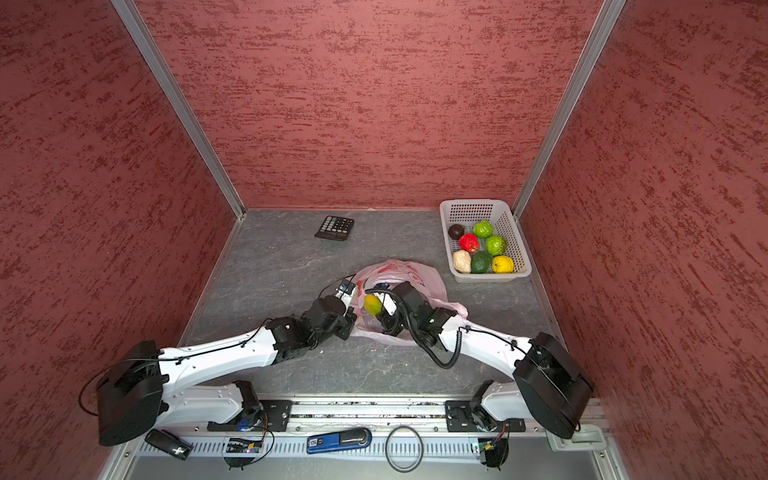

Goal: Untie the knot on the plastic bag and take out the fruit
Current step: 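Grip the cucumber lengthwise and lift it out of the bag, then carry the cucumber over the white basket and release it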

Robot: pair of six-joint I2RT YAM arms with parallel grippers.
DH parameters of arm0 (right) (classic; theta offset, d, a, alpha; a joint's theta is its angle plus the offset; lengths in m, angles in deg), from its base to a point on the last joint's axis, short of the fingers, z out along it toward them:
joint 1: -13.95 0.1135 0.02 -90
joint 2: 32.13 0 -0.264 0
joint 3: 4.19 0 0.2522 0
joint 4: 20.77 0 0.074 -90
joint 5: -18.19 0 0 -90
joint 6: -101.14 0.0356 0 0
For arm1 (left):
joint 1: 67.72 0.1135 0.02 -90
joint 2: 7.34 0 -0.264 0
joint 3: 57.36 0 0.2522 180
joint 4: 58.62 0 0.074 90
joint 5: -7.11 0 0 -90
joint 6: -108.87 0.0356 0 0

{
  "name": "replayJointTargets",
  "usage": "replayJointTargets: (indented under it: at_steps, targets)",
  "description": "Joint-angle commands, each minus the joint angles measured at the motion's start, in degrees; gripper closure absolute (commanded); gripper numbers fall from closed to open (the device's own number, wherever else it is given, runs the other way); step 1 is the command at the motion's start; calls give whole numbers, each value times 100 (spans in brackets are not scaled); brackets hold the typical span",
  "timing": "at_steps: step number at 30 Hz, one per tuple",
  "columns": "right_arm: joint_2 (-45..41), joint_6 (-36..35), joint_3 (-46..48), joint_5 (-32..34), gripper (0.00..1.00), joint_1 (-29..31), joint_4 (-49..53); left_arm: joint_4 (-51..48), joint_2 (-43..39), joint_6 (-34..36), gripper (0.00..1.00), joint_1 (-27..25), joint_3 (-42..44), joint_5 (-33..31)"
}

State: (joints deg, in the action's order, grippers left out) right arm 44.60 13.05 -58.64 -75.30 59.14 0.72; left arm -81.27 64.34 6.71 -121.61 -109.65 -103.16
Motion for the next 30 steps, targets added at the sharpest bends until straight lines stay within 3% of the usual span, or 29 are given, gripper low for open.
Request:
replayJointTargets:
  at_steps: [1,11,21,30]
  targets:
    - [-60,335,-373,179,100,-12,578,-229,71,0,100,132,-255,-224]
    - [-844,641,-543,242,100,98,1154,-629,327,25,100,334,-606,-200]
    - [-1361,898,-1221,614,100,64,1391,-532,338,21,100,120,-495,-184]
    - [-1333,1062,-2127,531,100,-662,1696,-333,310,-56,100,-76,-231,-213]
